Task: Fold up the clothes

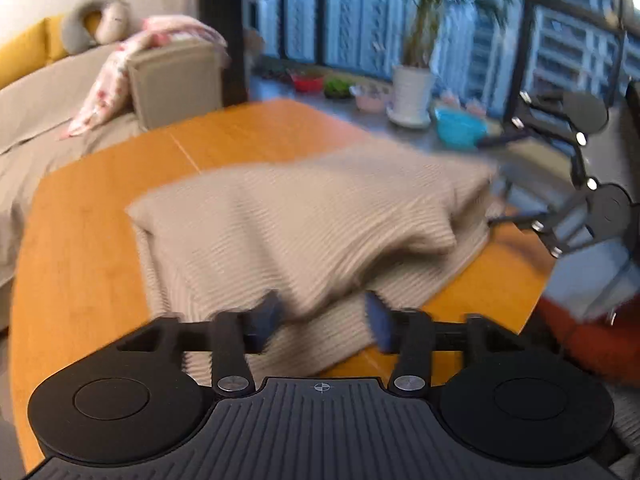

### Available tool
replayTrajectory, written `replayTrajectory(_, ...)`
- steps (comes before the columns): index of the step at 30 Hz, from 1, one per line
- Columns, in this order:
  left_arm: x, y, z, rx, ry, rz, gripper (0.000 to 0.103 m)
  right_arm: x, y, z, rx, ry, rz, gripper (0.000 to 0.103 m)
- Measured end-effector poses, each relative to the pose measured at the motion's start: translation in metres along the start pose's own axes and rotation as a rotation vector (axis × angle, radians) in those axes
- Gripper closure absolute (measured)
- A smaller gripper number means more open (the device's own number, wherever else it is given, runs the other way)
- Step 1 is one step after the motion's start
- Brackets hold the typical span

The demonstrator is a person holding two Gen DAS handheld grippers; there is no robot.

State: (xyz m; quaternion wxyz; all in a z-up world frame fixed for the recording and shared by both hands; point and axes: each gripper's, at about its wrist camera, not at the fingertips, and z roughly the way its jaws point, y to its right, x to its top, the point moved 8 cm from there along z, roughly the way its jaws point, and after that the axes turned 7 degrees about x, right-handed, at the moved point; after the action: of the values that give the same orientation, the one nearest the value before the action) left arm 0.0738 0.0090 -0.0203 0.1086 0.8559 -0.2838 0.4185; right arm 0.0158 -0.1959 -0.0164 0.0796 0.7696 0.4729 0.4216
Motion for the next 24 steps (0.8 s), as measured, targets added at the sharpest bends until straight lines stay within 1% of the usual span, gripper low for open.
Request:
replayTrajectory(1,0.006,-0.008,-0.008,0.016,0.025,-0.023,0.028,0.0,0.012,-0.008,0.009,0.021,0.085,0.03)
replayTrajectory(3,0.01,-0.031,-0.013,0.055,0.049,-0.11,0.023,-0.001,0.034,-0.018,0.035,0.079,0.278,0.023)
replayTrajectory(4,0.013,-0.043,-0.015,0.075,0.061,-0.153,0.022,-0.001,0.046,-0.022,0.048,0.11,0.378,0.018)
replayTrajectory(5,0.014,-0.054,-0.017,0.094,0.071,-0.197,0.021,-0.003,0.056,-0.022,0.063,0.137,0.477,0.016)
replayTrajectory(7,0.01,-0.07,-0.004,0.094,0.039,-0.308,0.021,-0.01,0.075,-0.012,0.096,0.184,0.668,0.016)
replayTrajectory(9,0.003,-0.073,0.015,0.064,-0.005,-0.384,0.021,-0.018,0.082,0.004,0.128,0.232,0.831,0.018)
replayTrajectory(11,-0.004,-0.069,0.036,0.055,-0.047,-0.402,0.022,-0.027,0.083,0.027,0.141,0.251,0.958,0.033)
replayTrajectory(13,-0.009,-0.066,0.053,0.07,-0.079,-0.393,0.022,-0.039,0.075,0.054,0.139,0.216,1.024,0.035)
replayTrajectory(14,-0.007,-0.064,0.056,0.081,-0.059,-0.377,0.021,-0.043,0.069,0.063,0.134,0.204,1.04,0.035)
replayTrajectory(15,-0.008,-0.06,0.056,0.086,-0.058,-0.371,0.022,-0.047,0.064,0.068,0.125,0.203,1.042,0.035)
replayTrajectory(16,-0.006,-0.06,0.056,0.081,-0.053,-0.39,0.032,-0.05,0.059,0.073,0.117,0.202,1.043,0.034)
replayTrajectory(17,-0.005,-0.06,0.055,0.076,-0.049,-0.408,0.038,-0.052,0.057,0.074,0.112,0.205,1.046,0.034)
replayTrajectory(18,-0.003,-0.06,0.053,0.082,-0.043,-0.42,0.047,-0.053,0.057,0.072,0.112,0.212,1.05,0.035)
replayTrajectory(19,0.001,-0.059,0.05,0.078,-0.036,-0.424,0.059,-0.054,0.057,0.071,0.116,0.218,1.058,0.035)
replayTrajectory(21,0.008,-0.056,0.038,0.064,-0.011,-0.434,0.063,-0.055,0.06,0.075,0.131,0.227,1.073,0.035)
replayTrajectory(24,0.021,-0.057,0.004,0.059,0.063,-0.409,0.063,-0.054,0.065,0.081,0.155,0.238,1.083,0.034)
